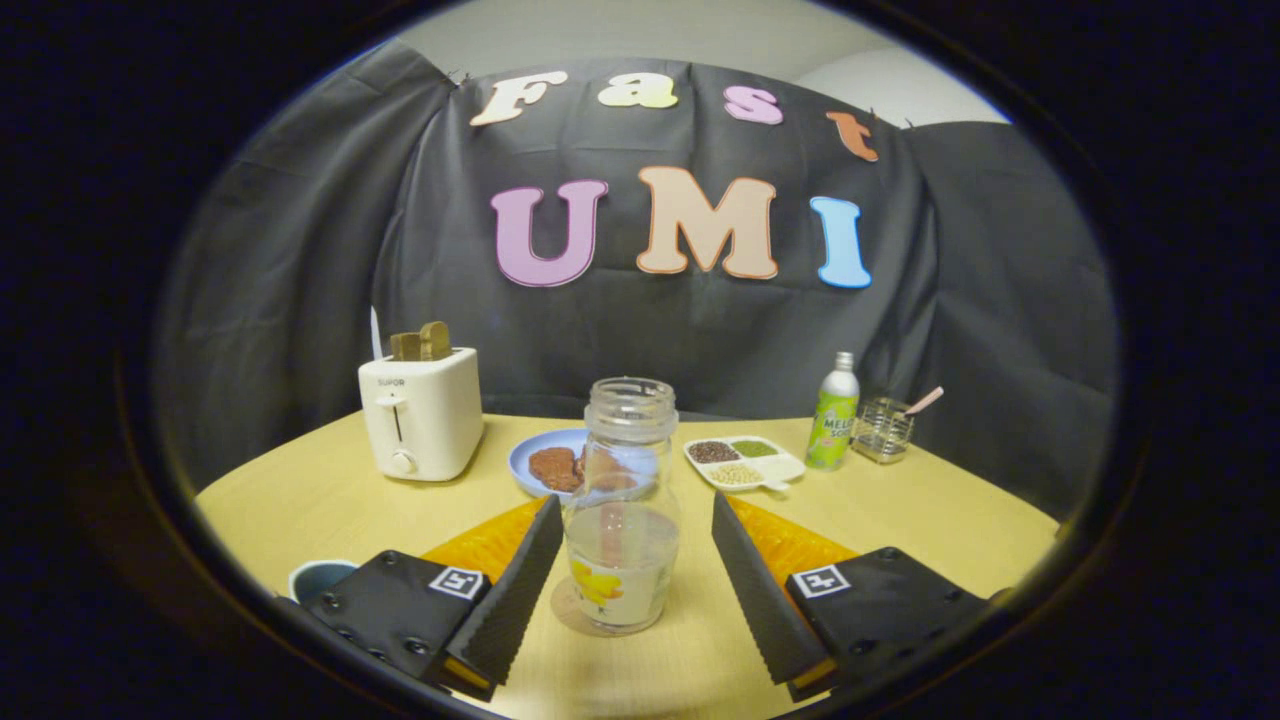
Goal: Take the bottle from table, then pour the juice into the cup, finally place the bottle on the coaster
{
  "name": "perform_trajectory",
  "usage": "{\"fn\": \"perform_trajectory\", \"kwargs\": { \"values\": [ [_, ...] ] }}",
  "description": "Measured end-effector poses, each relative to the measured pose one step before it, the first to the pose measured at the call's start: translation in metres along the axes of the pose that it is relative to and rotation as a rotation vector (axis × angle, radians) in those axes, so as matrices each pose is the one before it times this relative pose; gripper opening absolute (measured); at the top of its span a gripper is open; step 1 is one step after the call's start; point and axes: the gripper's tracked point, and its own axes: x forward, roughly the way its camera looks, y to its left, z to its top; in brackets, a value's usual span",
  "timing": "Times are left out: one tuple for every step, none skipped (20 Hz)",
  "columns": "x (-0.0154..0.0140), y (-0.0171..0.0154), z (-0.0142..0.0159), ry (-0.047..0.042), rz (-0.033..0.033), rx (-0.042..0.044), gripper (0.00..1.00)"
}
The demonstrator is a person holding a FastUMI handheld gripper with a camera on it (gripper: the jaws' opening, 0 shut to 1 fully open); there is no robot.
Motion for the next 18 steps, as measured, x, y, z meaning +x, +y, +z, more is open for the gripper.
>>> {"fn": "perform_trajectory", "kwargs": {
  "values": [
    [-0.00625,-0.00243,0.00218,-0.00508,-0.00732,-0.00951,0.95],
    [-0.00664,-0.00057,0.00279,-0.00490,0.00081,-0.00364,0.95],
    [-0.00610,-0.00025,0.00184,-0.00025,-0.00119,-0.00071,0.95],
    [-0.00603,-0.00239,0.00186,-0.00201,-0.00302,-0.00312,0.95],
    [-0.00541,-0.00193,0.00256,-0.00422,-0.00425,-0.00427,0.95],
    [-0.00559,-0.00323,0.00267,-0.00341,-0.00648,-0.00219,0.95],
    [-0.00453,-0.00337,0.00482,-0.00142,-0.00484,0.00273,0.95],
    [-0.00570,-0.00164,0.00109,0.00082,-0.00143,0.00613,0.95],
    [-0.00574,-0.00147,0.00110,0.00113,-0.00104,0.00326,0.95],
    [-0.00586,-0.00304,0.00146,-0.00007,-0.00440,-0.00090,0.95],
    [-0.00664,-0.00392,0.00086,-0.00278,-0.00687,-0.00219,0.95],
    [-0.00642,-0.00333,0.00050,-0.00017,-0.00775,-0.00414,0.95],
    [-0.00641,-0.00170,0.00009,-0.00143,-0.00386,-0.00594,0.95],
    [-0.00651,-0.00216,-0.00018,-0.00235,-0.00577,-0.00529,0.95],
    [-0.00577,-0.00494,-0.00145,0.00009,-0.01158,-0.00586,0.95],
    [-0.00477,-0.00475,0.00041,-0.00475,-0.01530,-0.00317,0.95],
    [-0.00420,-0.00511,0.00118,-0.00550,-0.00981,0.00067,0.95],
    [-0.00271,-0.00296,0.00137,-0.00384,-0.00527,0.00454,0.95]
  ]
}}
